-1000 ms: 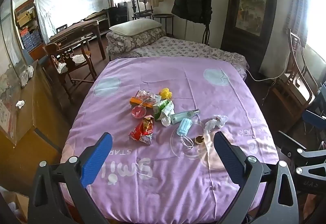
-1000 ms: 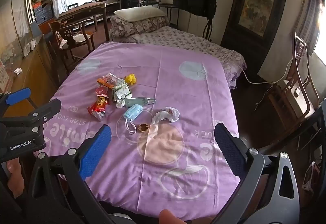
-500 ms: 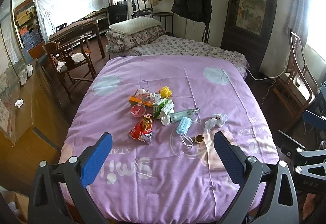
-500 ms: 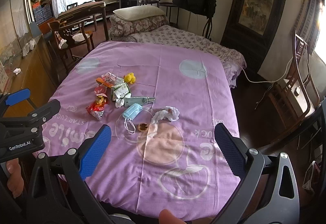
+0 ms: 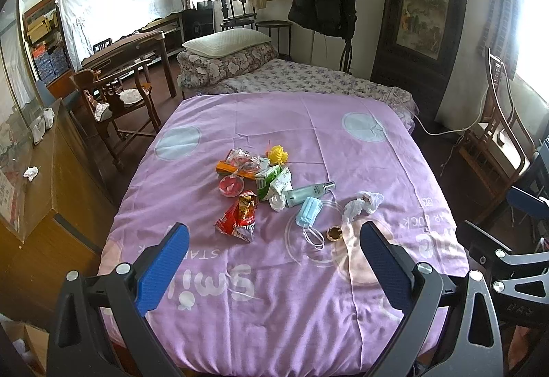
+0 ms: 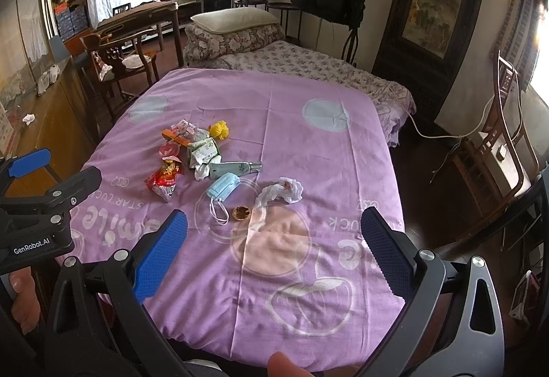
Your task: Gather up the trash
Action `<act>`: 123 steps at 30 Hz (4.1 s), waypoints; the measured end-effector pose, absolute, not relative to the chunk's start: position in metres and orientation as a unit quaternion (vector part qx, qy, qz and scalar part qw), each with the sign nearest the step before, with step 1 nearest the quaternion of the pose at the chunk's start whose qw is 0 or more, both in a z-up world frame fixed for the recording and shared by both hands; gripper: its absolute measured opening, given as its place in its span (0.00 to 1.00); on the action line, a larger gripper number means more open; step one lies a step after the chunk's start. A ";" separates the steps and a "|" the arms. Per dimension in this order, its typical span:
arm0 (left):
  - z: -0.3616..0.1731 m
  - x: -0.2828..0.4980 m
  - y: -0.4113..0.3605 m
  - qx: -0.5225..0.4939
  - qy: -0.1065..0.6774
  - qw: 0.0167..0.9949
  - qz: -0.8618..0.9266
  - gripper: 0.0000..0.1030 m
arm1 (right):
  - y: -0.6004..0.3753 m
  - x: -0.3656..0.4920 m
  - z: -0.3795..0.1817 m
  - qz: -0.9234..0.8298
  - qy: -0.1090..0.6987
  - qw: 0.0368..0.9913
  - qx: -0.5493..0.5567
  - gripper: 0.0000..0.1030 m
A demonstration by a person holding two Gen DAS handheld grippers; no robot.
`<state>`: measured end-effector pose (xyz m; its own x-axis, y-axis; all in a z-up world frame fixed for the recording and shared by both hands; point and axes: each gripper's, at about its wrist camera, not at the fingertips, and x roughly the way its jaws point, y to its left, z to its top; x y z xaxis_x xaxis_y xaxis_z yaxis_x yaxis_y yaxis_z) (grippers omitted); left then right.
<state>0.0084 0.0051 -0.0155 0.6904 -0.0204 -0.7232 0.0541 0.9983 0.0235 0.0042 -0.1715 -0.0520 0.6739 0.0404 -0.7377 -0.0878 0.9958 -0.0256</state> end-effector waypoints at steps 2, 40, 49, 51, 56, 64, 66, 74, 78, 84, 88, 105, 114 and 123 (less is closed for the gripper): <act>-0.017 0.009 0.005 0.021 0.392 0.920 -0.020 0.95 | -0.171 0.005 -0.054 0.034 0.401 0.915 -0.032 0.94; -0.015 0.012 0.004 0.021 0.394 0.919 -0.021 0.95 | -0.171 0.005 -0.052 0.035 0.404 0.914 -0.030 0.94; -0.013 0.012 0.004 0.020 0.393 0.919 -0.020 0.95 | -0.171 0.005 -0.050 0.036 0.403 0.914 -0.030 0.94; -0.011 0.012 0.004 0.020 0.393 0.919 -0.021 0.95 | -0.171 0.005 -0.050 0.036 0.403 0.914 -0.029 0.94; -0.009 0.011 0.003 0.021 0.391 0.920 -0.021 0.95 | -0.171 0.005 -0.050 0.035 0.404 0.914 -0.029 0.94; -0.008 0.011 0.010 0.018 0.353 0.935 0.019 0.95 | -0.176 0.008 -0.057 0.025 0.406 0.913 -0.026 0.94; -0.009 0.013 0.012 0.021 0.348 0.937 0.016 0.95 | -0.176 0.011 -0.062 0.024 0.411 0.911 -0.026 0.94; -0.031 0.023 0.025 -0.001 0.343 0.939 0.015 0.95 | -0.178 0.023 -0.081 0.010 0.390 0.920 -0.036 0.94; -0.051 0.038 0.034 0.003 0.363 0.931 0.037 0.95 | -0.181 0.034 -0.098 0.007 0.399 0.916 -0.038 0.94; -0.106 0.076 0.058 -0.022 0.435 0.899 0.047 0.95 | -0.189 0.057 -0.134 0.017 0.428 0.904 -0.016 0.94; -0.149 0.102 0.072 -0.026 0.474 0.878 0.057 0.95 | -0.193 0.075 -0.158 0.015 0.449 0.893 -0.003 0.94; -0.245 0.203 0.082 0.033 0.528 0.846 0.069 0.95 | -0.181 0.133 -0.259 0.026 0.527 0.850 -0.017 0.94; -0.279 0.213 0.084 0.005 0.566 0.823 0.047 0.83 | -0.195 0.149 -0.280 0.012 0.550 0.835 0.019 0.94; -0.277 0.205 0.098 -0.049 0.566 0.823 0.028 0.40 | -0.218 0.181 -0.278 -0.025 0.541 0.839 0.054 0.94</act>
